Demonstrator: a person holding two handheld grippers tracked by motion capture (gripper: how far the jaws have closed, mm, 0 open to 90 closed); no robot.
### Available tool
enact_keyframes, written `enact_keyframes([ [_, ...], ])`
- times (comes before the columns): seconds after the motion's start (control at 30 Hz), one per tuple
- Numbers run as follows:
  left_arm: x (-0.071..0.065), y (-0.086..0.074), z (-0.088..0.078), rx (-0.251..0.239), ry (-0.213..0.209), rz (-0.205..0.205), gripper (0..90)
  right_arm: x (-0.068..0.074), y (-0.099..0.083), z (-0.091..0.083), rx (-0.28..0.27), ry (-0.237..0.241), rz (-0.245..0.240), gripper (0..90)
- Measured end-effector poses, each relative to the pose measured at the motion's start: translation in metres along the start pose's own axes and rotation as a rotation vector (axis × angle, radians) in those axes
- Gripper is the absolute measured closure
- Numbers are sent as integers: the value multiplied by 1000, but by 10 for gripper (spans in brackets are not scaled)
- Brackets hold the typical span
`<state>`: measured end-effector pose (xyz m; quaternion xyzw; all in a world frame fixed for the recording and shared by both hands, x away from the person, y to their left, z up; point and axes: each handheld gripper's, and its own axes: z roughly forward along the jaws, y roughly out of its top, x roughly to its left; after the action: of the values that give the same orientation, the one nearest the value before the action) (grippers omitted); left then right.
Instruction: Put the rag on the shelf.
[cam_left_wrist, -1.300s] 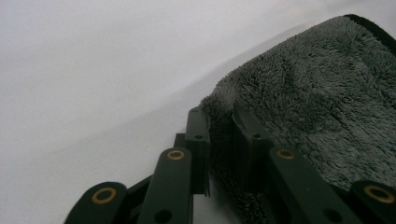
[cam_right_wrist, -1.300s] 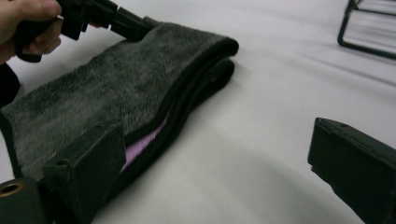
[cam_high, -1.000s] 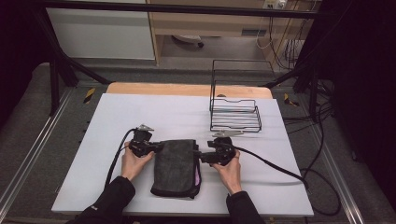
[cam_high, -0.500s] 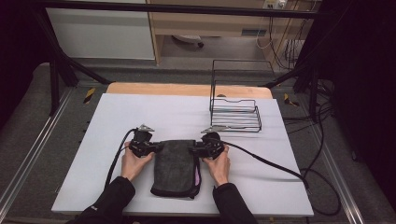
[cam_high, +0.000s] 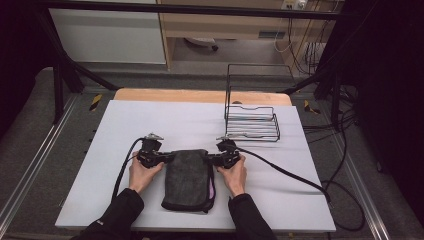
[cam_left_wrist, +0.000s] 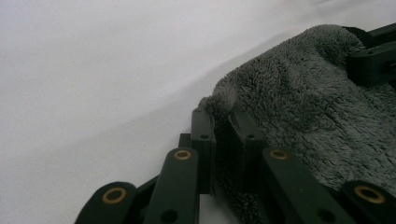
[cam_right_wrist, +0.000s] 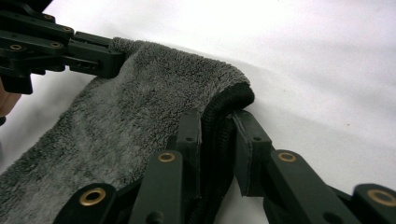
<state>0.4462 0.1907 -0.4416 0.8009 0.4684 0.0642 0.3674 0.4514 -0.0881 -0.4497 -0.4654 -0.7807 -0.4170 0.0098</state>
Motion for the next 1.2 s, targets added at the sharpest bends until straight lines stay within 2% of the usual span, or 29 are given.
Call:
enact_keyframes([
  [0.07, 0, 0, -3, -12, -9, -9, 814, 1, 0, -2, -4, 4, 4, 759],
  [0.2, -2, 2, -15, -68, -23, -3, 816, 5, 2, -9, -26, 14, -3, 765],
  [0.47, -13, 5, -36, -147, -38, 19, 817, 17, 2, -29, -105, 36, -20, 767],
  [1.2, -42, 7, -72, -273, -14, 104, 817, 37, -3, -64, -260, 64, -100, 776],
])
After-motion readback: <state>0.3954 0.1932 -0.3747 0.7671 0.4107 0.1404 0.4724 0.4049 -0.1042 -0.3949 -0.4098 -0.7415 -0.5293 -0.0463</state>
